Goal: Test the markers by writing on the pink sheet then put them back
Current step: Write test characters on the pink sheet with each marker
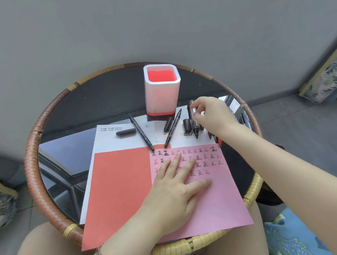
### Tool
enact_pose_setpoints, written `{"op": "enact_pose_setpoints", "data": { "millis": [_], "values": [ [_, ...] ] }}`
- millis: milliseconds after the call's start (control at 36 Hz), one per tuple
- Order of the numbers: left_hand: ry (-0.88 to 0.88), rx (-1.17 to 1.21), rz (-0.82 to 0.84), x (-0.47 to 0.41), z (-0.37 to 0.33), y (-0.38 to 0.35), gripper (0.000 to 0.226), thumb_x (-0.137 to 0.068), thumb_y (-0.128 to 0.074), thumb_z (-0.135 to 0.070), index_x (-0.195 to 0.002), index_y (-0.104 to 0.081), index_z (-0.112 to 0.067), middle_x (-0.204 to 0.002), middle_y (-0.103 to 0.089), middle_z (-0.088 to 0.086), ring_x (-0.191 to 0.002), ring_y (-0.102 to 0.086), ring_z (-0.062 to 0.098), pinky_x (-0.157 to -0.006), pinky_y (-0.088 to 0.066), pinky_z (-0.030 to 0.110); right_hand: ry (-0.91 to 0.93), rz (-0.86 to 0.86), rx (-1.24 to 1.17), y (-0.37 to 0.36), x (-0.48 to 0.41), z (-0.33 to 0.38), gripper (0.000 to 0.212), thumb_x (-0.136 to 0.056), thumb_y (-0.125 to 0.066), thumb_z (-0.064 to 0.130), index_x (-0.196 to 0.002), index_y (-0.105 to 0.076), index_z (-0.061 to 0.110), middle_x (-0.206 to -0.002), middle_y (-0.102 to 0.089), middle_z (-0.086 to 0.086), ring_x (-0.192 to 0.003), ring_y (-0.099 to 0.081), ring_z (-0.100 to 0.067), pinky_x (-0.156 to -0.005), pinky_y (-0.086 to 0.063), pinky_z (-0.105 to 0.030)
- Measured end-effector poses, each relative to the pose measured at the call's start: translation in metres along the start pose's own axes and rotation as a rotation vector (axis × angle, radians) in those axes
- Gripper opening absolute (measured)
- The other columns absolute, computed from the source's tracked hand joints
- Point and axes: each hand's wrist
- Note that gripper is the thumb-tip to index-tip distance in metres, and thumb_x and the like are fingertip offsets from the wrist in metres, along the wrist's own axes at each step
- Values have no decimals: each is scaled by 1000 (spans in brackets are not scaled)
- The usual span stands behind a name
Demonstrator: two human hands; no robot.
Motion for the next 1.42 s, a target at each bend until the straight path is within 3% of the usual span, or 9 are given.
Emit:
{"op": "enact_pose_setpoints", "data": {
  "millis": [333,556,639,750,861,972,1194,1333,1417],
  "values": [
    [4,-42,14,0,0,1,39,-84,-37,-33,-116,-54,-46,-133,-54,5,-124,-48,36,-102,-29,48,-179,117,293,-10,-22,12,32,-79,-54,19,-111,-51,15,-97,-63,-5,-90,-58,-28,-66,-38,-30],
    [3,-61,20,0,0,1,39,-83,-37,-33,-115,-56,-47,-132,-56,4,-122,-50,36,-99,-31,51,-312,23,-209,0,-13,12,52,-76,-64,25,-125,-52,10,-123,-59,-6,-110,-56,-21,-86,-44,-31],
    [-1,-55,12,0,0,0,40,-83,-37,-32,-115,-55,-46,-132,-55,4,-123,-49,36,-100,-32,50,-297,-6,-469,18,3,14,37,-80,-60,21,-116,-62,10,-111,-66,-4,-101,-60,-14,-78,-44,-21],
    [0,-81,4,0,0,1,40,-83,-36,-32,-115,-55,-47,-132,-55,4,-124,-48,35,-99,-32,51,-265,-81,-685,37,30,6,13,-85,-56,22,-79,-67,21,-82,-69,4,-82,-63,-15,-84,-52,-36],
    [0,-79,-3,0,0,1,39,-86,-35,-34,-117,-54,-46,-133,-55,4,-124,-47,35,-100,-32,47,-257,-222,-858,46,62,-7,29,-88,-51,14,-60,-46,18,-43,-48,14,-45,-44,-1,-50,-40,-18],
    [8,-82,-9,0,0,0,37,-88,-33,-36,-118,-53,-47,-134,-54,4,-125,-47,34,-101,-30,49,-196,-301,-871,45,94,-15,27,-90,-52,17,-63,-49,16,-46,-56,5,-42,-53,-5,-43,-46,-15],
    [10,-27,-2,0,0,-2,37,-89,-33,-35,-119,-52,-46,-135,-53,7,-127,-44,37,-105,-22,46,-219,-113,-900,22,121,-21,23,-83,-51,36,-93,-64,19,-88,-74,-6,-81,-71,-18,-69,-59,-28],
    [12,-23,-2,-1,-1,-1,37,-89,-34,-36,-119,-52,-46,-135,-53,7,-126,-44,37,-107,-27,46,-221,-162,-803,12,124,-24,2,-80,-65,13,-81,-65,14,-69,-69,-4,-66,-67,-14,-64,-53,-26],
    [12,-18,-2,-1,-1,0,37,-90,-33,-37,-121,-51,-46,-136,-52,8,-127,-43,38,-102,-19,43,-252,-255,-754,2,127,-25,14,-72,-74,17,-71,-62,10,-60,-64,-1,-56,-60,-10,-58,-48,-22]
  ]
}}
Point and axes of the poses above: each hand's wrist, its own x-axis away from the middle knuckle, its own y-axis out of the back of the hand, z = x × y
